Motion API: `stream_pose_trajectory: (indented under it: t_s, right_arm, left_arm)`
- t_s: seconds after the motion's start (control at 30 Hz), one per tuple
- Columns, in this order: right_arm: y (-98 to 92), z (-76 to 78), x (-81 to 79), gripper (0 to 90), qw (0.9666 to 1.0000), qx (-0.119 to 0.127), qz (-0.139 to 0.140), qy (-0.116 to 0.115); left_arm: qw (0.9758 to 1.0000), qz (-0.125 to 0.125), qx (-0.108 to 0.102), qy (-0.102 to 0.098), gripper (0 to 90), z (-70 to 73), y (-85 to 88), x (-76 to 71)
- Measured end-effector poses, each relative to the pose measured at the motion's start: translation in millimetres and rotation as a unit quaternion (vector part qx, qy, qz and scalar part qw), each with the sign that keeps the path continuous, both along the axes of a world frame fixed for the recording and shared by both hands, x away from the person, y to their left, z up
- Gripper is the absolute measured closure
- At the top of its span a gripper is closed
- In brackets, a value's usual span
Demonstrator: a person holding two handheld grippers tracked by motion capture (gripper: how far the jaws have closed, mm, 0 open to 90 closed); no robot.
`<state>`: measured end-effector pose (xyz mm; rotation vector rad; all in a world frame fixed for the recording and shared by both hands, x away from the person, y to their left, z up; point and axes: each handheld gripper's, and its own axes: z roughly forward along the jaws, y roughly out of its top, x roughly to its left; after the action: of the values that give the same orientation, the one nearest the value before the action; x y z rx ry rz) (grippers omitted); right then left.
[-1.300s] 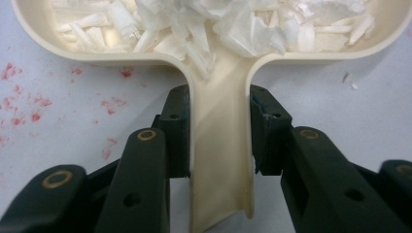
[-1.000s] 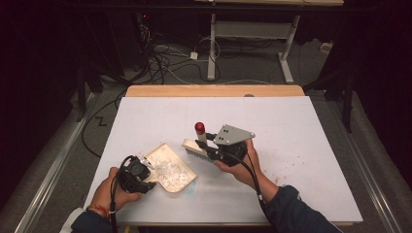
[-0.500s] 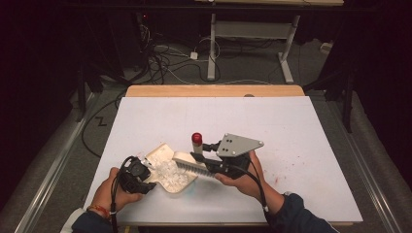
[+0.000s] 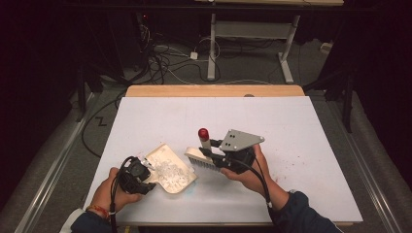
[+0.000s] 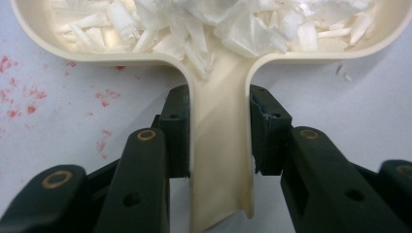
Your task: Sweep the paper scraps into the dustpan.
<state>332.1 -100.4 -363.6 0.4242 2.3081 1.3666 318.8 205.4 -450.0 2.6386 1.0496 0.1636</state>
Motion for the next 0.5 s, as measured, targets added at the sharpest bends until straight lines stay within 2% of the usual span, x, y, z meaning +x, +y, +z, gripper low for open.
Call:
stream_pose_trajectory:
  t_s: [0.07, 0.17, 0.3, 0.37, 0.5]
  right_arm:
    - [3.6, -2.9, -2.3, 70.4, 0.9999, -0.014, 0.007, 0.004]
    - [10.5, -3.6, -9.3, 70.5, 0.9991, -0.007, 0.035, 0.024]
    - [21.8, -4.1, -22.0, 70.4, 0.9978, 0.011, 0.063, 0.016]
    - [22.7, -1.3, -24.6, 70.4, 0.9973, 0.019, 0.07, 0.015]
    - [12.9, 10.7, -23.1, 70.4, 0.9977, 0.037, 0.057, 0.001]
  left_arm:
    - [1.0, 0.0, 0.001, 0.0, 62.9, 0.3, -0.1, -0.3]
    - [1.0, 0.001, 0.001, -0.001, 62.9, 0.2, -0.3, -0.4]
    - [1.0, 0.0, 0.002, 0.0, 62.9, -0.3, -0.1, -0.5]
    - [1.0, 0.0, 0.0, 0.0, 62.9, 0.5, 0.4, -1.1]
    - [1.0, -0.002, 0.001, 0.0, 62.9, 1.3, 2.0, -2.0]
